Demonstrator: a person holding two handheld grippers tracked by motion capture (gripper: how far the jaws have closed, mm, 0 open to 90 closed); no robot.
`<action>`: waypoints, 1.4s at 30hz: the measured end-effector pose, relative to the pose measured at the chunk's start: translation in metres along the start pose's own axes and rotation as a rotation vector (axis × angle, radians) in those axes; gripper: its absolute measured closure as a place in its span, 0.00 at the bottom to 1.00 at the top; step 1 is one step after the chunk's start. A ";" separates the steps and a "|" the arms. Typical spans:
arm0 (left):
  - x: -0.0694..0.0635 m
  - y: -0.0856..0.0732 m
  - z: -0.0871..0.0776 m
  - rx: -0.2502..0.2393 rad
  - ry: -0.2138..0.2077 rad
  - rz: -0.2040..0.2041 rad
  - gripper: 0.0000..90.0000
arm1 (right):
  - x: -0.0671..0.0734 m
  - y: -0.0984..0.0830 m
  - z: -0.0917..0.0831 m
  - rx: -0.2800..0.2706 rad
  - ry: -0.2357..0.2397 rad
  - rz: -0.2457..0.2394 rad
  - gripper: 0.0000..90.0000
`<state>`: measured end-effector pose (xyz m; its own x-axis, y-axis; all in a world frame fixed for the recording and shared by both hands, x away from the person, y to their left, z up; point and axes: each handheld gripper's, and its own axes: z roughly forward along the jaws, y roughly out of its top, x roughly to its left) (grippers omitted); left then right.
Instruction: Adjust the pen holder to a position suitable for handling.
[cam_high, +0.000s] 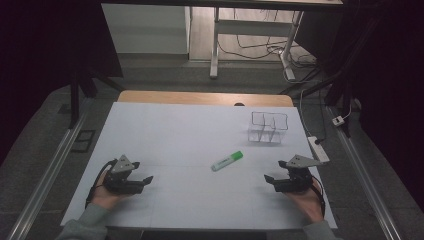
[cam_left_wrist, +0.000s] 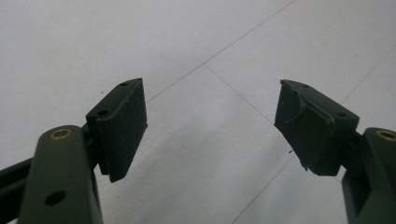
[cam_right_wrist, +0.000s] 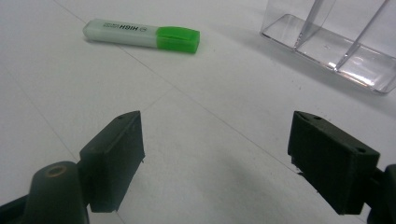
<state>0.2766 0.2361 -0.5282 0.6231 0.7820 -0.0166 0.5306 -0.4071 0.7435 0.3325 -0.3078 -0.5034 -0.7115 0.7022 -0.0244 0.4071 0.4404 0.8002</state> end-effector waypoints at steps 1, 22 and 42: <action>0.000 0.000 0.000 0.000 0.000 0.000 0.28 | 0.000 0.001 0.000 0.008 -0.005 -0.005 0.20; 0.002 0.000 0.000 0.003 0.009 -0.009 0.27 | -0.009 0.024 0.007 0.000 -0.037 0.017 0.22; 0.001 0.000 0.002 0.012 -0.002 -0.003 0.27 | -0.040 0.033 0.018 0.053 -0.136 0.078 0.26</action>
<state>0.2785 0.2362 -0.5297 0.6229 0.7820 -0.0201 0.5392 -0.4106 0.7353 0.3850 -0.3108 -0.4867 -0.5937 0.8033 -0.0469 0.4905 0.4075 0.7703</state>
